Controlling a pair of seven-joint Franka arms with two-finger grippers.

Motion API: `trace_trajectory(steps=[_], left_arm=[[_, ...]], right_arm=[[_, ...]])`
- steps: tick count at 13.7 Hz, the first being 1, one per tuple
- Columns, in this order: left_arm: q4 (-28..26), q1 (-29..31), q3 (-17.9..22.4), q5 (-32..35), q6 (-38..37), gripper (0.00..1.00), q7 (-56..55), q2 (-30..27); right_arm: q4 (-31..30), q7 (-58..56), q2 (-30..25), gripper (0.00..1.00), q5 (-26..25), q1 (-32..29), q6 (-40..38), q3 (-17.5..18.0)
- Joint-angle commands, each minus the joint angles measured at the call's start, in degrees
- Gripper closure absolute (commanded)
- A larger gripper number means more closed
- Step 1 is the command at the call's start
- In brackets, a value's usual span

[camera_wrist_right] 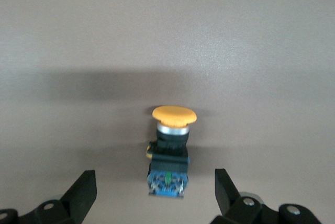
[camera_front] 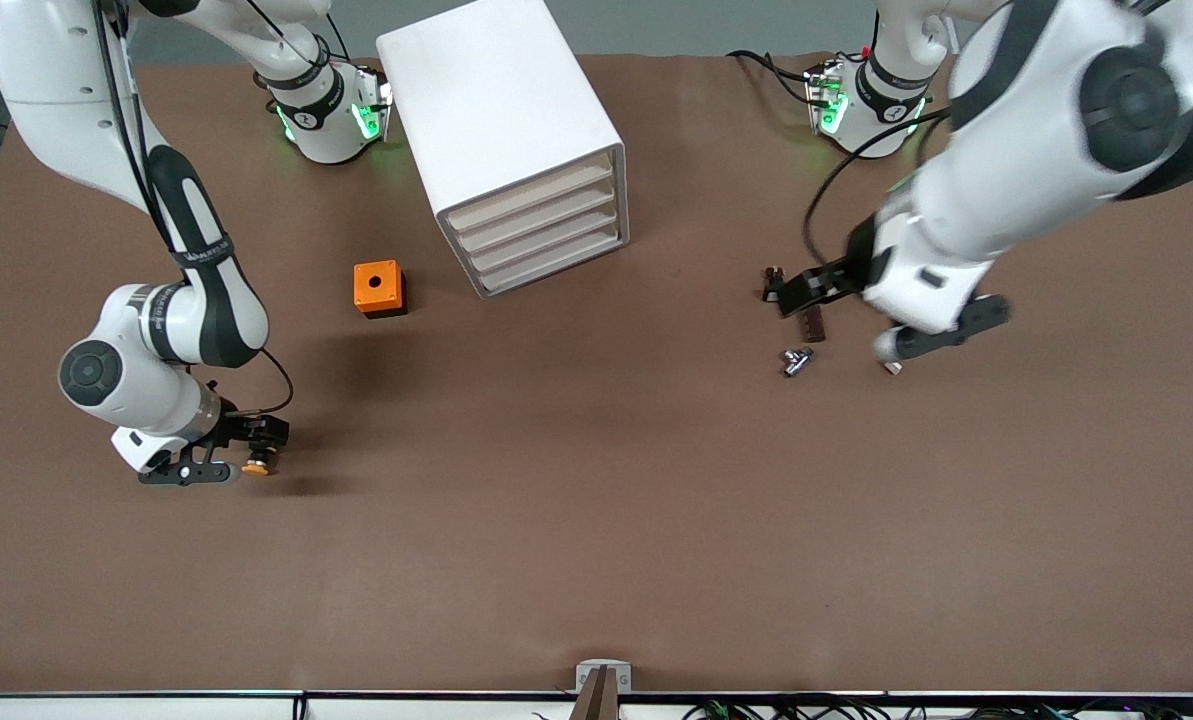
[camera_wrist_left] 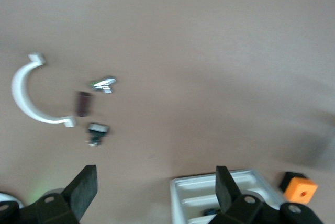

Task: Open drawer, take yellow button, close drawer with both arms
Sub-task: 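Place the button on the table with the right gripper while the left gripper withdraws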

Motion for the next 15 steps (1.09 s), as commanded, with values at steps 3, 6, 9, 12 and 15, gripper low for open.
trace_trajectory(steps=[3, 6, 9, 12, 15], left_arm=[[-6.6, 9.6, -0.6, 3.5, -2.8, 0.01, 15.3, -7.9], [-6.5, 14.6, -0.5, 5.8, -3.3, 0.01, 24.0, -8.1], [-6.1, 17.2, -0.2, 6.3, -3.1, 0.01, 27.0, -8.1], [-4.4, 19.5, -0.2, 6.5, -2.9, 0.01, 27.2, -7.6], [-4.2, 20.0, -0.2, 6.5, -2.4, 0.01, 27.4, -7.6]], right_arm=[[3.5, 1.1, -6.5, 0.0, -0.1, -0.4, -13.2, 0.5], [5.1, 3.5, -10.4, 0.0, -0.1, -0.3, -20.5, 0.6], [5.3, 4.5, -15.0, 0.0, -0.1, 0.8, -25.0, 0.6], [6.5, 4.2, -18.8, 0.0, -0.1, 0.5, -30.5, 0.5], [6.8, 4.0, -23.0, 0.0, -0.1, 0.2, -34.7, 0.4]])
